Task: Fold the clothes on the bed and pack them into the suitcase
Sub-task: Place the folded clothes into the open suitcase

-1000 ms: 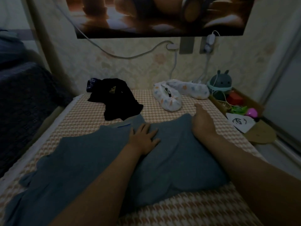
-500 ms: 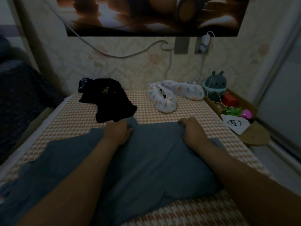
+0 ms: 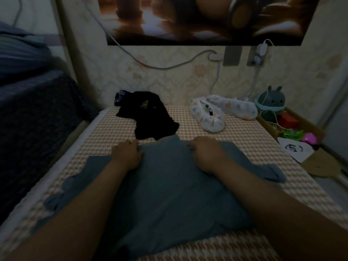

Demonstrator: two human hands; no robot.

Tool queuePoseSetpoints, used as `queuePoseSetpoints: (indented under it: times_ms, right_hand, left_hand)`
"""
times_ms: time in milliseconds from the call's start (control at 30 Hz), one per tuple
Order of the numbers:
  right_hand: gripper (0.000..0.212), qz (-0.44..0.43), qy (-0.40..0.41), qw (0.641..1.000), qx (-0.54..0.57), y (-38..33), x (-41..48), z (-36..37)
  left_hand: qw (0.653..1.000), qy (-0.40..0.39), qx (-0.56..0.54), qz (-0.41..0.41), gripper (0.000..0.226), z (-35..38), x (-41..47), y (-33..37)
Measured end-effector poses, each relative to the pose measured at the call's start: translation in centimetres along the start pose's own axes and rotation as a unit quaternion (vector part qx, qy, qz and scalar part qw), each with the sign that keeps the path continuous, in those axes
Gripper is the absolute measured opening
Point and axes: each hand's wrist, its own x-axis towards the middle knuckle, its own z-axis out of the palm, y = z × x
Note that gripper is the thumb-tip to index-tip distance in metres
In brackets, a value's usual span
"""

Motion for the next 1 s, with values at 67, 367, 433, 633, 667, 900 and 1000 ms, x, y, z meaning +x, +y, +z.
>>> queuePoseSetpoints:
  times_ms: [67, 367, 433, 633, 667, 900, 1000]
  right_hand:
    - [0.038, -0.055, -0.04, 0.996, 0.054, -3.5, 0.3, 1.0]
    - [0.056, -0.079, -0.093, 0.988, 0.09, -10.5, 0.8, 5.1]
    - [0.058, -0.068, -0.089, 0.989, 0.092, -10.4, 0.9, 5.5]
    - [0.061, -0.043, -0.125, 0.99, 0.053, -10.3, 1.0, 5.4]
    - [0.061, -0.035, -0.128, 0.99, 0.052, -10.4, 0.8, 5.2]
    - [0.079, -0.112, -0.099, 0.985, 0.083, -12.4, -3.9, 2.0]
    - [0.088, -0.115, -0.189, 0.975, 0.039, -11.8, -7.7, 1.6]
  left_hand:
    - [0.999, -0.024, 0.016, -0.029, 0.06, -0.5, -1.0, -2.9]
    - [0.992, 0.106, -0.048, 0.047, 0.046, -2.4, -1.8, -7.8]
    - [0.973, 0.213, 0.055, 0.072, 0.025, -3.1, -1.4, -8.0]
    - [0.982, 0.12, 0.128, 0.073, 0.028, -1.3, -3.3, -7.6]
    - [0.981, 0.109, 0.142, 0.075, 0.03, -1.7, -3.8, -7.1]
    - [0.982, -0.129, -0.055, 0.125, 0.051, -2.8, -10.1, -1.1]
    - [0.976, -0.191, 0.018, 0.105, 0.07, -1.4, -14.1, -0.8]
